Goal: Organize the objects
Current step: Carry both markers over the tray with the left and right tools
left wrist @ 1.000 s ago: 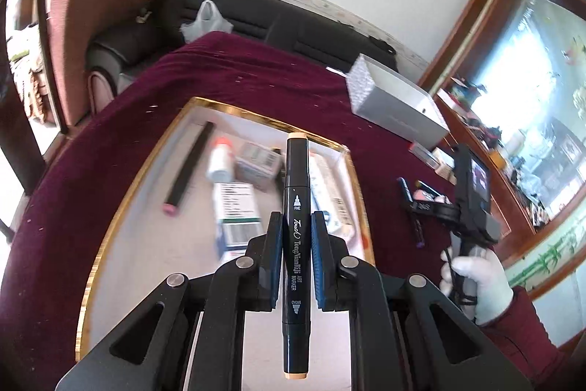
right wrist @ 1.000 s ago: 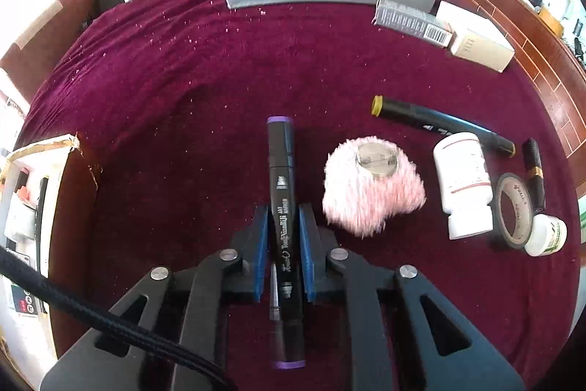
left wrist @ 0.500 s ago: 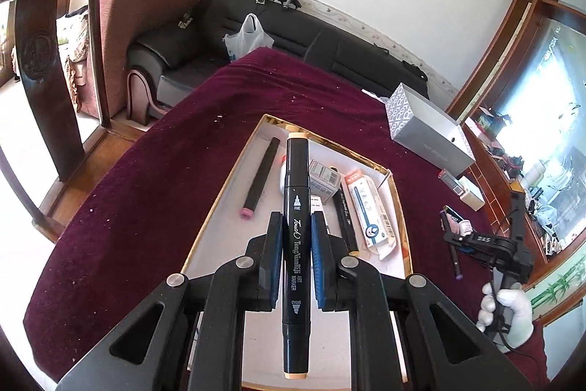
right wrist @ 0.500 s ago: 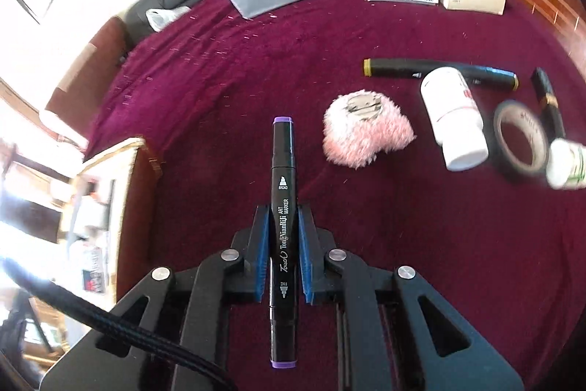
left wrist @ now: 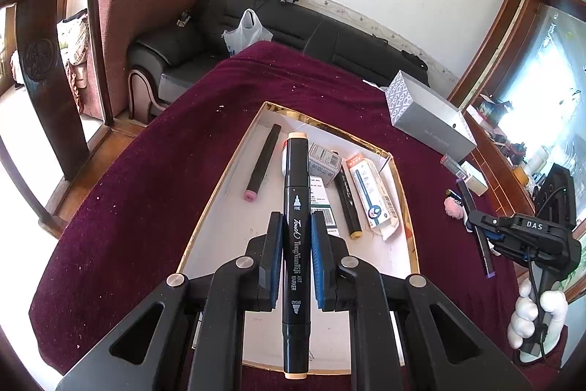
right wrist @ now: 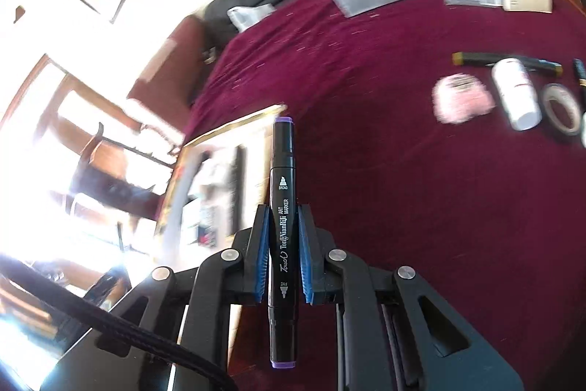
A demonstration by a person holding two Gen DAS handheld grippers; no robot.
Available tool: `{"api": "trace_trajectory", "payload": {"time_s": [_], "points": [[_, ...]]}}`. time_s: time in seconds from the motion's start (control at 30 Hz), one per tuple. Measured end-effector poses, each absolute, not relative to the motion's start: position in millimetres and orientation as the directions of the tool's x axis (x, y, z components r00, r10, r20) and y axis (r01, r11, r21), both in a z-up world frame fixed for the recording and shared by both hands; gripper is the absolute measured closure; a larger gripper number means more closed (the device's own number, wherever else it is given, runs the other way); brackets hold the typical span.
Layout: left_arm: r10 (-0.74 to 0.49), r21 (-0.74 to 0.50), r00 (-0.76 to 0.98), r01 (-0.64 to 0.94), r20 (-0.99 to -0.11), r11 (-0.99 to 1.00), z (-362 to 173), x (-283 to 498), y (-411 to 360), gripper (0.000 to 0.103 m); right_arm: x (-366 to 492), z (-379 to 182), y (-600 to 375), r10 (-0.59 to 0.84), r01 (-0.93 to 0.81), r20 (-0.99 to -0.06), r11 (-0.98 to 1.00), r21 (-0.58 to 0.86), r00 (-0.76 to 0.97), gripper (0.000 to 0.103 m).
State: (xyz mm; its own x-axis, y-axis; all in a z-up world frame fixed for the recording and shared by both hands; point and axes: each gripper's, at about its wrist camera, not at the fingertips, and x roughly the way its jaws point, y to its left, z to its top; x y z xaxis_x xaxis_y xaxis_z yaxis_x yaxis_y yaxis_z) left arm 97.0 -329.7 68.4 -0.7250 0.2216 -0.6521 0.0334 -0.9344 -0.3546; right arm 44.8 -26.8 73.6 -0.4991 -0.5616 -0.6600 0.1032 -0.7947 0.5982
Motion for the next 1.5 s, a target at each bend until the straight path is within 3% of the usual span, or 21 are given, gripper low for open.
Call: {"api": "trace_trajectory", "payload": {"time_s": [0.27, 0.93, 1.13, 1.5], "points": [[0.234, -0.372, -0.720, 0.036, -0.654, -0.928, 62.6, 98.0, -338.7, 0.091, 51.3, 74.8, -77.5, -0.628, 0.197, -0.644, -0.766, 0.612, -0.437, 0.090], [0.292, -0.401, -0.726, -0.025, -0.622, -0.916, 60.5, 100.1, -359.8, 0.091, 48.4, 61.5, -114.1, -0.631, 0.221, -0.678, -0.772, 0.595, -0.378, 0.090], [0.318, -0.395, -0.686, -0.049, -0.654, -0.917, 61.4, 99.0, -370.6, 0.091, 50.3, 58.5, -135.9, -0.639, 0.257, -0.688, -0.769, 0.586, -0.345, 0.090], [0.324, -0.278, -0.546, -0.168, -0.772, -0.946, 63.6, 80.2, -369.3, 0.091, 56.0, 43.1, -192.5, -0.677, 0.353, -0.698, -0.728, 0.587, -0.236, 0.090]]}}
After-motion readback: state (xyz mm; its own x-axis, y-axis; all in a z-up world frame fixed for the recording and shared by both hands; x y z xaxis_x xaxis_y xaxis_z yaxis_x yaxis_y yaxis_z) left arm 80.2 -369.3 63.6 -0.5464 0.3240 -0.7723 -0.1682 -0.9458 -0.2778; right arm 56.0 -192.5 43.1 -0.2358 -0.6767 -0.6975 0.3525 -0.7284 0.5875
